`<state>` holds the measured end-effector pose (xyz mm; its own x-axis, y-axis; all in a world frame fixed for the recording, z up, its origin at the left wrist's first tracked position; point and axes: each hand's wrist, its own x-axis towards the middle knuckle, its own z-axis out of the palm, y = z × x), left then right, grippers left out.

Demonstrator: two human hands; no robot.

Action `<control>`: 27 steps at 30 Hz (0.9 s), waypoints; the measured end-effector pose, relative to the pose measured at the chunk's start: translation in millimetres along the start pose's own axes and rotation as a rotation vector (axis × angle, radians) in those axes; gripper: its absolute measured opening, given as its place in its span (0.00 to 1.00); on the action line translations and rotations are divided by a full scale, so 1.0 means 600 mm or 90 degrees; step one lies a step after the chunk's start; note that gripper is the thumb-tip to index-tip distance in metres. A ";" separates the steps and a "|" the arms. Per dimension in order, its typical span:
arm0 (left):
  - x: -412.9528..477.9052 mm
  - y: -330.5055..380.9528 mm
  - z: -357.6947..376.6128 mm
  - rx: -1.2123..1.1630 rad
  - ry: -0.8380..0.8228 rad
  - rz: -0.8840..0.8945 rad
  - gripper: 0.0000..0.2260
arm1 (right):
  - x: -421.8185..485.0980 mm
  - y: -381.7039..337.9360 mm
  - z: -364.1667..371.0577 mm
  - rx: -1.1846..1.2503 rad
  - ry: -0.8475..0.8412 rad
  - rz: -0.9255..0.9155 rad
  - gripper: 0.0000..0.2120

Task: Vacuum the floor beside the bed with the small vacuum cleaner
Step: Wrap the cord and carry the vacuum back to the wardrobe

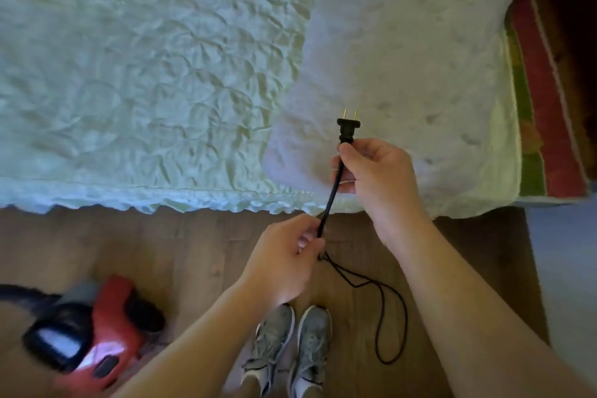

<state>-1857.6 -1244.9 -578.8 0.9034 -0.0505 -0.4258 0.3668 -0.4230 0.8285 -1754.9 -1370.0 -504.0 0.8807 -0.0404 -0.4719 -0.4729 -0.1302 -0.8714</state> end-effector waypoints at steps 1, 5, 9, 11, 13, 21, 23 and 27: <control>-0.006 -0.010 -0.008 -0.009 0.019 -0.008 0.07 | 0.002 0.000 0.020 -0.011 -0.020 0.001 0.07; -0.033 -0.044 -0.046 -0.042 0.107 -0.045 0.14 | 0.002 -0.004 0.102 -0.066 -0.109 -0.013 0.07; -0.077 -0.082 -0.086 -0.069 0.180 -0.098 0.14 | -0.017 -0.001 0.188 -0.112 -0.215 -0.036 0.07; -0.101 -0.103 -0.104 -0.086 0.221 -0.112 0.15 | -0.031 0.006 0.233 -0.136 -0.255 -0.044 0.08; -0.129 -0.128 -0.123 -0.100 0.261 -0.119 0.15 | -0.049 0.015 0.280 -0.163 -0.288 -0.048 0.08; -0.261 -0.271 -0.201 -0.158 0.384 -0.151 0.09 | -0.162 0.068 0.483 -0.248 -0.401 -0.064 0.07; -0.301 -0.309 -0.222 -0.188 0.412 -0.160 0.08 | -0.199 0.087 0.535 -0.266 -0.419 -0.061 0.08; -0.379 -0.376 -0.267 -0.226 0.458 -0.175 0.08 | -0.272 0.130 0.638 -0.299 -0.462 -0.059 0.06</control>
<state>-2110.3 -993.3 -610.4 0.6491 0.6510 -0.3935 0.5339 -0.0213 0.8453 -1945.4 -994.3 -545.9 0.6053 0.6113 -0.5098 -0.1990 -0.5039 -0.8405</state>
